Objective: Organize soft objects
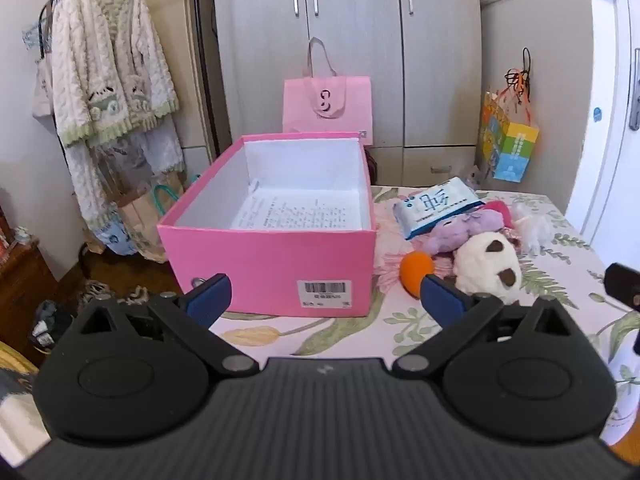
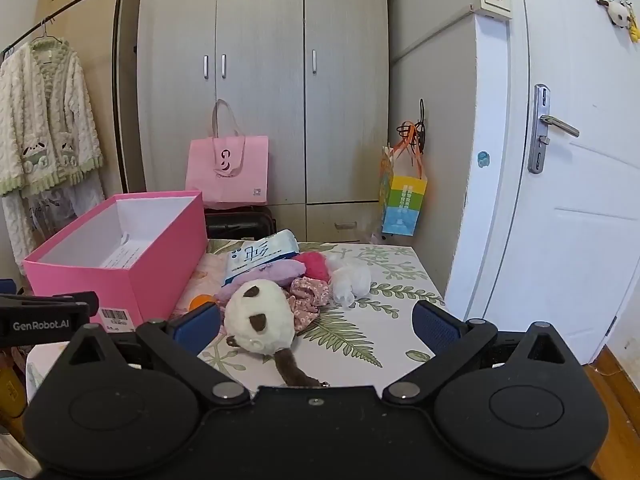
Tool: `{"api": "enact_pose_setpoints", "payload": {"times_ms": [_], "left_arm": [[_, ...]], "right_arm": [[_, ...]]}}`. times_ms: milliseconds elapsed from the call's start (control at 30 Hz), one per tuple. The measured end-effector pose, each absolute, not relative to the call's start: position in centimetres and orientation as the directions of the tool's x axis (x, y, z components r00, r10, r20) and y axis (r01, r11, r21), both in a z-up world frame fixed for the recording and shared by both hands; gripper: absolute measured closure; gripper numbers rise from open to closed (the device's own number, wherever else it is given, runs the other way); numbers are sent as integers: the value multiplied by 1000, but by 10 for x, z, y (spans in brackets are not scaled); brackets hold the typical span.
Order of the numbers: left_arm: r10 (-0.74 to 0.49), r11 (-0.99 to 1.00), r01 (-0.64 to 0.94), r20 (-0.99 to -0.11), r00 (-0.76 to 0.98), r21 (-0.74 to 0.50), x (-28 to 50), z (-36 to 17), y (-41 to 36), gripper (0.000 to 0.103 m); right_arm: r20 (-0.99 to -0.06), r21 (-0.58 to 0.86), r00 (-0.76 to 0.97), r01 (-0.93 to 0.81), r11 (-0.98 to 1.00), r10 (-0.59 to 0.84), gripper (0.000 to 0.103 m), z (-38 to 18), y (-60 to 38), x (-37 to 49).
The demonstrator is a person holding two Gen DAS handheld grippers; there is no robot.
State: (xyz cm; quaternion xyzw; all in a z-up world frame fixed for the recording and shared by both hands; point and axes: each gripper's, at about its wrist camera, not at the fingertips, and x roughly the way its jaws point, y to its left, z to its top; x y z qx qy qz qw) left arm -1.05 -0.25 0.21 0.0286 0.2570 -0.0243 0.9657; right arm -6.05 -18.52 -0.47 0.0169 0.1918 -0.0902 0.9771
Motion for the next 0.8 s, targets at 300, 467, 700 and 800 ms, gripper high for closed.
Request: {"api": "enact_pose_setpoints", "payload": {"times_ms": [300,467,700,800], "left_arm": [[-14,995,54,-435,900,81,-26,5,1,0],[-35,993,79,-420,907,88,-31,6,4,0],[-84,994,107,-452,888,26,-29,-5,10,0],[-78,994,107,-452,889,39,-29,-11,8,0]], "right_arm": [[-377,-10,909,185,983,-175,0,-5,-184,-64],[-384,-18,907,183,983,-175,0,-7,-184,-64],[-397,-28,902,173,985,-170,0,-13,-183,-67],[-397,-26,903,167,986,-163,0,-16,-183,-68]]}}
